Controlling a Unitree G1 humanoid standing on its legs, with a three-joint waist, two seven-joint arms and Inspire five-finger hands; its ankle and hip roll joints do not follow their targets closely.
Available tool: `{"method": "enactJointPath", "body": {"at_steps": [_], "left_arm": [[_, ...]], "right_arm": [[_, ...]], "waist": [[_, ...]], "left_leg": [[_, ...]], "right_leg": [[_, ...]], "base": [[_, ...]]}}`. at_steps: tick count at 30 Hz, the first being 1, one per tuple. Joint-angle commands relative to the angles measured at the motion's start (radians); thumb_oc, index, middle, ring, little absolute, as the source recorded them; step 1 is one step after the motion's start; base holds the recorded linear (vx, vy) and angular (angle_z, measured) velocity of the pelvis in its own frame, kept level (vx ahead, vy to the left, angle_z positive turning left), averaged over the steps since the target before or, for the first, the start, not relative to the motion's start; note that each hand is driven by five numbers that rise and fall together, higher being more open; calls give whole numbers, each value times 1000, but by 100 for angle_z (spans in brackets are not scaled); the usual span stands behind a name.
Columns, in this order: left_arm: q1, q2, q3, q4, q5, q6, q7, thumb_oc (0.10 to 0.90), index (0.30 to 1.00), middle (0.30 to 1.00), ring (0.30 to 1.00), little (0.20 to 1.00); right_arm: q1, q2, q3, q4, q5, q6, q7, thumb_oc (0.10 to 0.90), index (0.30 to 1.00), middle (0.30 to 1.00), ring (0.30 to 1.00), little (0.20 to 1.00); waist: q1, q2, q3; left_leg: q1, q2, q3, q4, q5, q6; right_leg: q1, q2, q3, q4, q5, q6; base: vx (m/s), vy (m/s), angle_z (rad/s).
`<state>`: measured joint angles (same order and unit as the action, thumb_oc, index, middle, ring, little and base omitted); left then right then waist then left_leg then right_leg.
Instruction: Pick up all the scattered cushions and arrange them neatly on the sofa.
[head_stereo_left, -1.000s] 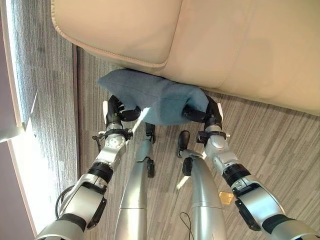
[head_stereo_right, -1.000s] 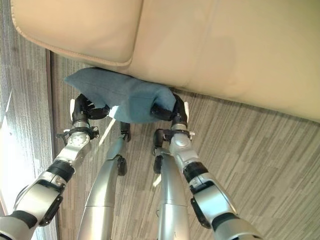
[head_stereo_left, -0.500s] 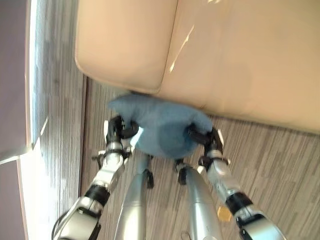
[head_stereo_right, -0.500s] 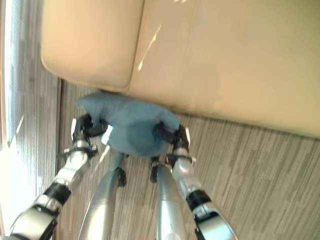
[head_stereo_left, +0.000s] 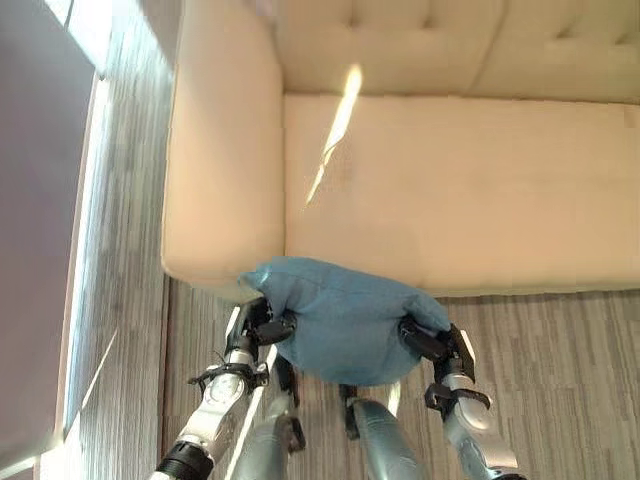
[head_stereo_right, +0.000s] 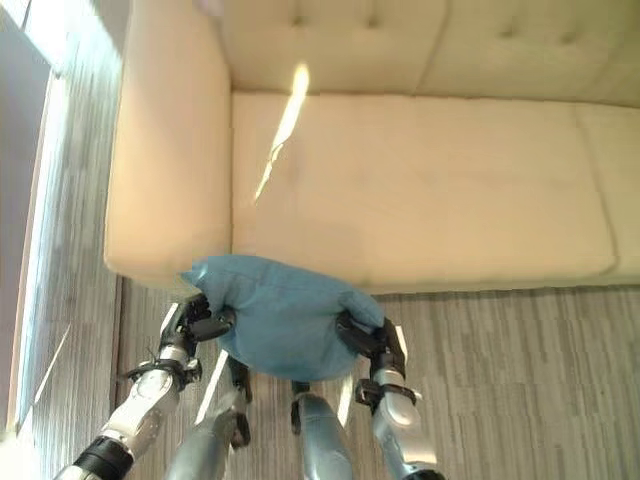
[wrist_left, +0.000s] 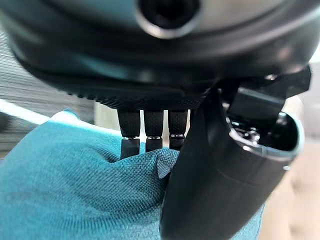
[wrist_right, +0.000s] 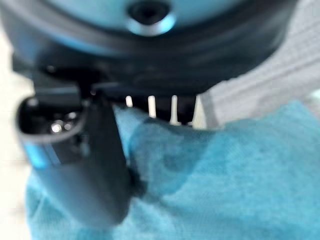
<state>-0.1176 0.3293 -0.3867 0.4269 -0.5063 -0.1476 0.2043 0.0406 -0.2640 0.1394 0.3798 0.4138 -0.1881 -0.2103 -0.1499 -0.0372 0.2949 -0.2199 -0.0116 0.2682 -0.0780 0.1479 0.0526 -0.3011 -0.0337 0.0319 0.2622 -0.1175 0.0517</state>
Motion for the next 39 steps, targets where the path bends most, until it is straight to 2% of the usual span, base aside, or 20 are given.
{"method": "enactJointPath", "body": {"at_steps": [1,3,4,5,7,11,13,18,20,21,22,24,25,27,29,32,33,35,39], "left_arm": [[-28,-45,-47,-123,46,-88,-84,400,300,300,300,300],[-28,-45,-47,-123,46,-88,-84,400,300,300,300,300],[-9,-43,-33,-151,33,-93,-84,400,300,300,300,300],[31,-31,-3,-162,30,-90,-81,400,300,300,300,300],[67,-29,19,-161,25,-84,-89,400,300,300,300,300],[117,-36,47,-156,14,-76,-94,400,300,300,300,300],[140,-55,58,-141,6,-67,-95,400,300,300,300,300],[152,-74,60,-140,-10,-58,-94,400,300,300,300,300],[150,-86,50,-147,-23,-60,-84,400,300,300,300,300],[142,-88,45,-153,-20,-58,-86,400,300,300,300,300],[142,-88,45,-153,-20,-57,-86,400,300,300,300,300],[136,-87,43,-152,-16,-53,-89,400,300,300,300,300],[132,-87,44,-156,-11,-45,-84,400,300,300,300,300],[143,-87,50,-161,-10,-44,-85,400,300,300,300,300],[151,-83,55,-163,-10,-40,-89,400,300,300,300,300],[160,-69,64,-179,-9,-39,-91,400,300,300,300,300],[160,-53,72,-187,-1,-38,-87,400,300,300,300,300],[158,-41,81,-189,10,-39,-85,400,300,300,300,300],[159,-41,85,-195,10,-42,-89,400,300,300,300,300]], "right_arm": [[-49,-8,-4,-120,-14,-88,28,400,300,300,300,300],[-49,-8,-4,-120,-14,-88,28,400,300,300,300,300],[-43,-7,-12,-139,-48,-84,15,400,300,300,300,300],[-29,2,-11,-139,-58,-75,13,400,300,300,300,300],[-13,5,-16,-136,-70,-64,16,400,300,300,300,300],[19,-3,-34,-145,-89,-52,19,400,300,300,300,300],[51,-7,-53,-156,-98,-46,22,400,300,300,300,300],[74,-32,-64,-183,-112,-43,15,400,300,300,300,300],[63,-51,-60,-190,-117,-40,11,400,300,300,300,300],[60,-59,-65,-195,-113,-40,10,400,300,300,300,300],[60,-59,-65,-196,-113,-39,10,400,300,300,300,300],[61,-62,-67,-200,-110,-38,10,400,300,300,300,300],[59,-63,-64,-198,-107,-37,4,400,300,300,300,300],[61,-61,-60,-204,-116,-36,10,400,300,300,300,300],[59,-57,-55,-202,-122,-34,11,400,300,300,300,300],[46,-43,-42,-204,-137,-29,17,400,300,300,300,300],[27,-26,-25,-206,-154,-27,20,400,300,300,300,300],[26,-9,-16,-213,-163,-26,28,400,300,300,300,300],[30,-10,-19,-216,-169,-24,30,400,300,300,300,300]], "waist": [[1,13,-98],[1,13,-98],[3,23,-110],[29,23,-134],[36,20,-160],[41,19,-189],[33,18,-206],[22,12,-208],[36,2,-198],[44,-5,-197],[43,-5,-198],[45,-6,-201],[55,-7,-197],[62,0,-200],[65,4,-201],[81,7,-202],[91,12,-187],[90,14,-175],[88,21,-179]], "left_leg": [[23,-3,-76,86,-156,-28],[23,-3,-76,86,-156,-28],[76,15,-38,49,-149,-29],[137,38,10,6,-137,-44],[165,46,22,-2,-135,-55],[201,51,28,-4,-138,-64],[218,67,26,1,-134,-84],[213,101,12,116,-171,-98],[182,76,-72,181,-186,-92],[144,38,-126,192,-193,-84],[142,37,-128,194,-193,-83],[111,7,-139,193,-190,-77],[68,-17,-158,204,-181,-76],[94,-25,-180,174,-186,-65],[119,-27,-184,156,-184,-60],[146,-14,-146,127,-185,-43],[175,2,-115,114,-193,-25],[203,9,-93,108,-208,-12],[231,10,-89,92,-224,-13]], "right_leg": [[-5,-25,-31,-107,133,87],[-5,-25,-31,-107,133,87],[15,-18,-56,-93,130,98],[84,-53,-169,-116,126,106],[121,-54,-196,-144,120,102],[169,-43,-197,-179,112,91],[210,-26,-182,-217,105,76],[266,-3,-171,-251,80,45],[272,2,-144,-250,76,27],[280,6,-134,-259,77,24],[279,5,-136,-260,76,24],[289,9,-131,-264,77,26],[292,23,-108,-262,76,22],[291,42,-81,-247,65,18],[289,50,-64,-219,50,19],[264,46,-63,-137,28,34],[200,27,-93,14,31,71],[144,-6,-125,107,50,100],[132,-52,-172,30,54,91]], "base": [[-5,-2,-44],[-3,26,-12],[32,-43,-3],[51,-96,-65],[82,-180,-162],[66,-135,-35],[39,-239,-2],[30,-194,9],[45,-127,-29],[31,-71,-42],[58,-63,-22],[85,-23,-10],[112,6,-13],[110,33,-36],[158,111,-83],[110,114,-47],[96,111,-99],[108,65,-92],[99,-25,-17]]}}
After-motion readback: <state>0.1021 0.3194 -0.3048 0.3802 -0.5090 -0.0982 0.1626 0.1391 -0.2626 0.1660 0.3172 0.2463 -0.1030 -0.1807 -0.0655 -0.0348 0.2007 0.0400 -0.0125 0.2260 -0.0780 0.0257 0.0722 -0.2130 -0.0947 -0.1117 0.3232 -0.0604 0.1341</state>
